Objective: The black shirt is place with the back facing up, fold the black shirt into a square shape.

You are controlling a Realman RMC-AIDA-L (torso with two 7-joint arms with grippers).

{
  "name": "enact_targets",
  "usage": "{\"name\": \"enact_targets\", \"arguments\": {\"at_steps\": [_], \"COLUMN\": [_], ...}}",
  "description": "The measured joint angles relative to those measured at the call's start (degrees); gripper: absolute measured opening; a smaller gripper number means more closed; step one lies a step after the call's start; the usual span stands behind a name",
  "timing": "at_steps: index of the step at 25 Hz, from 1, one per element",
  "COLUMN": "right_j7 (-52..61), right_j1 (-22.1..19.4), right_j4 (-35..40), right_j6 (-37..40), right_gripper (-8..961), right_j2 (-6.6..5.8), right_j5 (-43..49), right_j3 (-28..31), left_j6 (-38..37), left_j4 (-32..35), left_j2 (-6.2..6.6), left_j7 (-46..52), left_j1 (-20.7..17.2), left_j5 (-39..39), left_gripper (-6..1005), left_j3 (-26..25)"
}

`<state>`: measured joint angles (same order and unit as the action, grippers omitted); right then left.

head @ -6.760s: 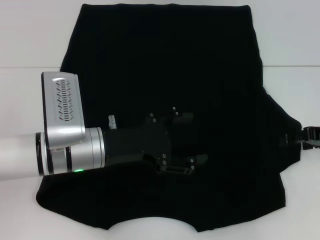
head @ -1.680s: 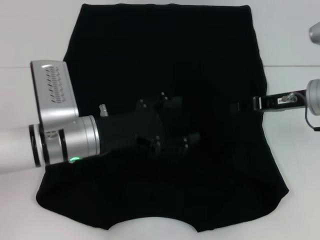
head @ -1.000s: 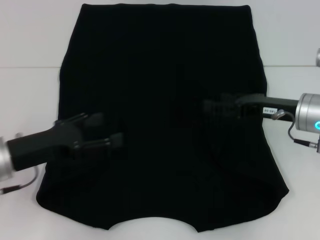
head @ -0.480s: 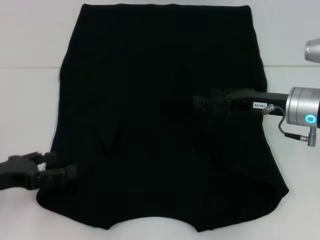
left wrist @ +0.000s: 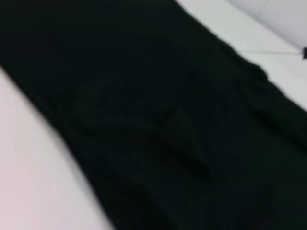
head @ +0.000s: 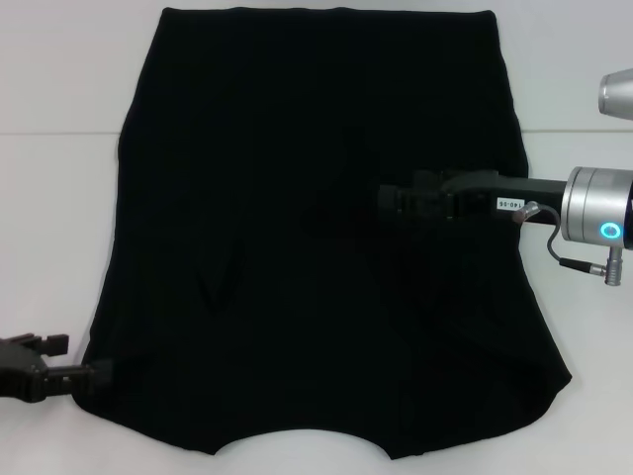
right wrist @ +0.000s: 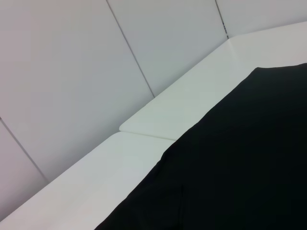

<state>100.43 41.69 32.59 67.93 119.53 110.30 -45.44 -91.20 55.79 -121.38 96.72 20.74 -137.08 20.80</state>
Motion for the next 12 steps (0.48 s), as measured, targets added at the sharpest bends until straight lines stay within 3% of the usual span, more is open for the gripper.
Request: {"name": "enact_targets", "arguments": {"at_steps": [12], "right_j7": [-0.4], "right_j1": [-0.3], "right_j4": [-0.1], "right_j6": [0.0], "right_gripper": [854], "right_j2": [0.00], "right_j5": [0.0], "right_j3": [0.4], "left_j6": [3.6], "left_j4": [-2.3], "left_j2": [-0.51], "left_j7": [-2.6], "left_j1": [0.7], "left_j5": [-2.4], "left_gripper": [792], "left_j3": [0.7]}}
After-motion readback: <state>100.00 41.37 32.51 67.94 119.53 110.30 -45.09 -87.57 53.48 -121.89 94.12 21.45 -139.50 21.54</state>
